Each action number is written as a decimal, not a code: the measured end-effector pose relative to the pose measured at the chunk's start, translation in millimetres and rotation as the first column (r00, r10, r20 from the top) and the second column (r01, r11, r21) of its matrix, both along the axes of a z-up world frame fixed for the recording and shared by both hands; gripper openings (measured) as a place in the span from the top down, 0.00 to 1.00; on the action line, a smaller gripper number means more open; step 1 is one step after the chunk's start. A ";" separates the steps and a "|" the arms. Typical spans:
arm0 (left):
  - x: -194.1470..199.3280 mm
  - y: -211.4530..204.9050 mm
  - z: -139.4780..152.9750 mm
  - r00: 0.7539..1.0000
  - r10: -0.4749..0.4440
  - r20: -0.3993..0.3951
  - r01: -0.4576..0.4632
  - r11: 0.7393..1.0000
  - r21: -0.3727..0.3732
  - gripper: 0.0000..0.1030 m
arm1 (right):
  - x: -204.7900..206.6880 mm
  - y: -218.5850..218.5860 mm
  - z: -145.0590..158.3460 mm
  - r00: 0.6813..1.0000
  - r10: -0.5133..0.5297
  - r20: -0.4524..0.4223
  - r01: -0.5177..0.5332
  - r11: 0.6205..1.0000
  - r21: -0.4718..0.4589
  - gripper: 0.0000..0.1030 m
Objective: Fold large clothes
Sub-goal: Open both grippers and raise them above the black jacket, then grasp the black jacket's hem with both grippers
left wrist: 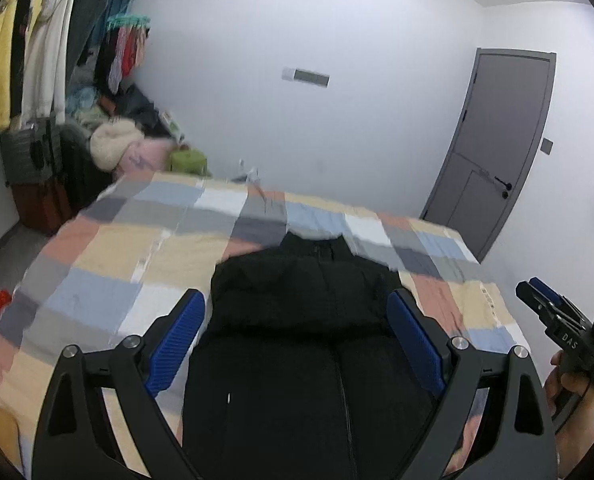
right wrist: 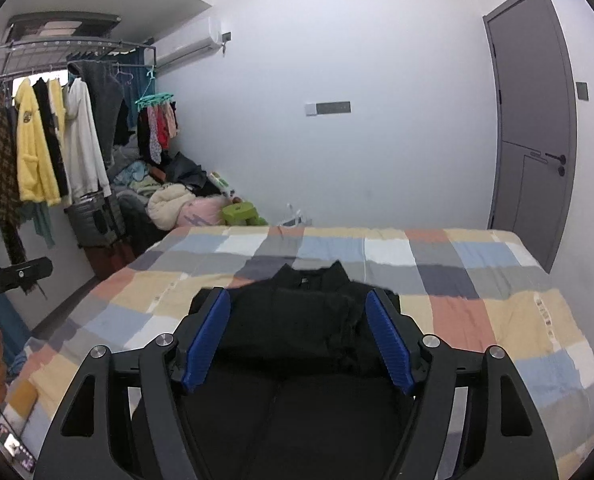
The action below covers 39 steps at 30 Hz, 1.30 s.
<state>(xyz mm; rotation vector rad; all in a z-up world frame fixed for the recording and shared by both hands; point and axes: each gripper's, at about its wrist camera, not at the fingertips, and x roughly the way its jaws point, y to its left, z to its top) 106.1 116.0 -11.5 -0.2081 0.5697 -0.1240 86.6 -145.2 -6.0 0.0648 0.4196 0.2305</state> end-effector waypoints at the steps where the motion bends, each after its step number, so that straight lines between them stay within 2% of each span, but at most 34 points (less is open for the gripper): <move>1: -8.4 3.4 -4.3 1.000 -0.006 -0.017 0.005 1.000 -0.020 0.10 | -6.0 -0.9 -3.9 1.000 0.002 -0.009 -0.002 1.000 0.000 0.33; 9: -44.3 24.7 -42.5 0.995 -0.047 -0.085 0.040 0.996 -0.073 0.10 | -53.7 -10.1 -31.0 0.999 0.028 -0.036 -0.029 0.999 -0.025 0.33; 14: -41.2 38.3 -88.2 0.977 -0.074 -0.201 0.056 0.994 -0.094 0.10 | -66.4 -27.8 -59.6 0.990 0.052 -0.132 -0.048 0.998 0.037 0.32; 16: -33.5 45.4 -111.8 0.962 -0.081 -0.261 0.051 0.992 -0.118 0.10 | -68.6 -36.5 -71.4 0.982 0.063 -0.179 -0.053 0.997 0.061 0.32; 22: -18.4 58.7 -171.8 0.899 -0.108 -0.425 0.043 0.986 -0.159 0.10 | -64.3 -74.5 -114.1 0.940 0.097 -0.328 -0.054 0.989 0.138 0.32; 28: -6.4 75.6 -223.5 0.818 -0.123 -0.561 -0.001 0.977 -0.215 0.10 | -55.7 -116.0 -156.5 0.884 0.100 -0.458 -0.019 0.984 0.177 0.32; 34: 0.0 81.7 -265.3 0.733 -0.138 -0.666 -0.027 0.972 -0.231 0.10 | -46.1 -144.8 -192.9 0.820 0.106 -0.562 0.029 0.974 0.226 0.32; 39: 4.1 86.1 -283.8 0.690 -0.150 -0.708 -0.030 0.972 -0.235 0.10 | -37.7 -157.4 -214.3 0.769 0.124 -0.628 0.059 0.963 0.263 0.32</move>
